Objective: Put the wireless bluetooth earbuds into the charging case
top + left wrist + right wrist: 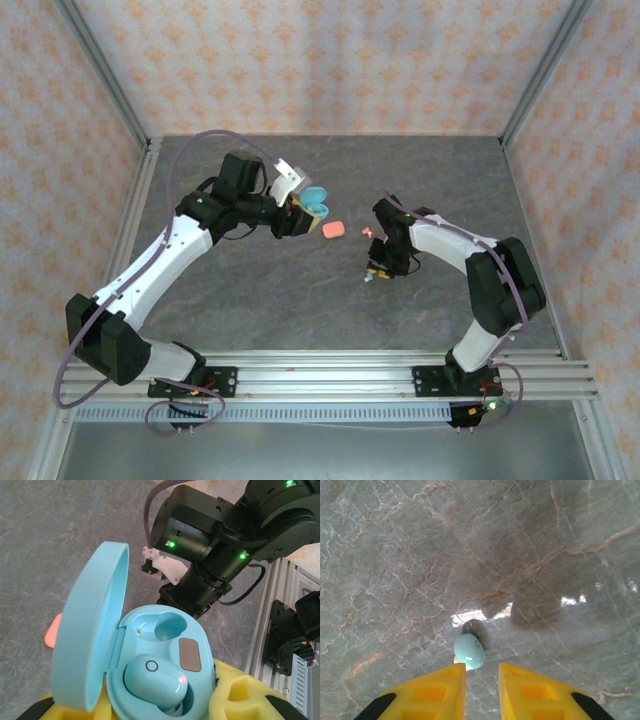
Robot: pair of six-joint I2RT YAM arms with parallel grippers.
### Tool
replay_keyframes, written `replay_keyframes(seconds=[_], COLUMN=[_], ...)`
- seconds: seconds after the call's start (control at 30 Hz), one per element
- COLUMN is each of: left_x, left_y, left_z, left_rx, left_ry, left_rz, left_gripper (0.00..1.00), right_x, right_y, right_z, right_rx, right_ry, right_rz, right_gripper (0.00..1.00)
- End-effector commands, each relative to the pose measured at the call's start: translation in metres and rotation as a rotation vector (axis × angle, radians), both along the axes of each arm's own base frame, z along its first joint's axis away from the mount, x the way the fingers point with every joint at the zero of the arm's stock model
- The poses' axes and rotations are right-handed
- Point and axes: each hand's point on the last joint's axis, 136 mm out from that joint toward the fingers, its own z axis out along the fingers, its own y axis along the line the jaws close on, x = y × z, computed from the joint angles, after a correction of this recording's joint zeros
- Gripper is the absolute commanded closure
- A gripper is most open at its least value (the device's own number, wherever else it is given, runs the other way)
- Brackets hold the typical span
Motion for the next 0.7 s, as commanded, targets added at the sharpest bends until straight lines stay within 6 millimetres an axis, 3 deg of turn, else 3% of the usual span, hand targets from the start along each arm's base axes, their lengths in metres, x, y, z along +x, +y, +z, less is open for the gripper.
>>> replay_keyframes(seconds=[0.0,0.67], left_x=[0.001,-0.007], left_y=[0.001,0.009], left_z=[0.017,0.013], left_rx=[-0.011,0.005], left_ry=[-0.038,-0.019], left_rz=[-0.022,-0.007], left_gripper=[0.92,0.92], right_x=[0.004,-0.009], right_y=[0.003,0.01], right_z=[-0.007,-0.027], right_rx=[-0.014,-0.036], right_ry=[-0.023,0.022], right_rz=[0.034,0.077], right_gripper=[0.76,0.76])
